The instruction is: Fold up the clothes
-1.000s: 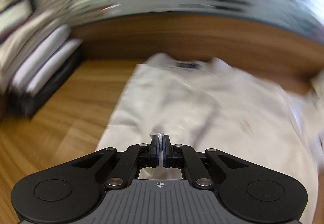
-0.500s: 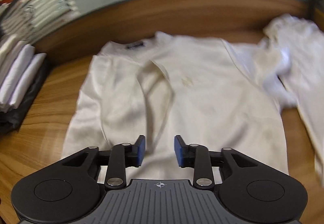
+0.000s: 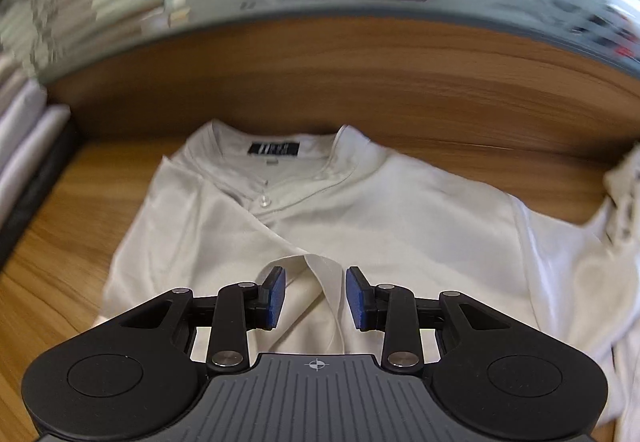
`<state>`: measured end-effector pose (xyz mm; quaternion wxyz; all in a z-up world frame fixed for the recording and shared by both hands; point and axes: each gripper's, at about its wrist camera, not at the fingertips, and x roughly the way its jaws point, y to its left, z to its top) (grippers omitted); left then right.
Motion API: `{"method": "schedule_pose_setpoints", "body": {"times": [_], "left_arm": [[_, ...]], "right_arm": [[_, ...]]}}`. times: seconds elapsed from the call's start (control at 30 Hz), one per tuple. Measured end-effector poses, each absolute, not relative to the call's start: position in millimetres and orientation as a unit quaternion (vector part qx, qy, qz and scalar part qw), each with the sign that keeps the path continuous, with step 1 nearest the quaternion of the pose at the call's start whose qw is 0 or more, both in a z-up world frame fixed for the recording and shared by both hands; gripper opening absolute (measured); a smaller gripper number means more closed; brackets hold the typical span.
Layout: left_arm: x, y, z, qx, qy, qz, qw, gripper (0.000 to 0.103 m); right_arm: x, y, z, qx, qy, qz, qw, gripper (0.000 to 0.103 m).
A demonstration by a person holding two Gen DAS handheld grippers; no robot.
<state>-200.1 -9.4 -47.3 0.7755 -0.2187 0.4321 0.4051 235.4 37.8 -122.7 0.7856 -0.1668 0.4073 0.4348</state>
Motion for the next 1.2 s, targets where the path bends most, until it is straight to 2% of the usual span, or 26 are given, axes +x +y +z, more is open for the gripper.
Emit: {"method": "schedule_pose_setpoints", "body": {"times": [0.2, 0.33, 0.5, 0.67, 1.2], "left_arm": [[-206.5, -15.2, -45.2, -0.233, 0.425, 0.431, 0.761, 0.063], [-213.1, -12.9, -45.1, -0.245, 0.42, 0.441, 0.754, 0.063], [-218.4, -9.9, -46.1, -0.25, 0.421, 0.433, 0.757, 0.063], [-213.4, -13.1, -45.3, -0.239, 0.423, 0.408, 0.773, 0.063], [-174.0, -72.8, -66.7, -0.183, 0.43, 0.266, 0.843, 0.064]], "right_arm": [[259.3, 35.8, -132.0, -0.168, 0.417, 0.423, 0.786, 0.035], [284.3, 11.7, -125.4, -0.141, 0.42, 0.392, 0.806, 0.035], [296.3, -17.8, -117.3, -0.138, 0.44, 0.41, 0.787, 0.036], [285.2, -45.1, -102.9, -0.151, 0.448, 0.437, 0.766, 0.036], [254.0, -169.9, -42.9, -0.116, 0.437, 0.41, 0.792, 0.036]]}}
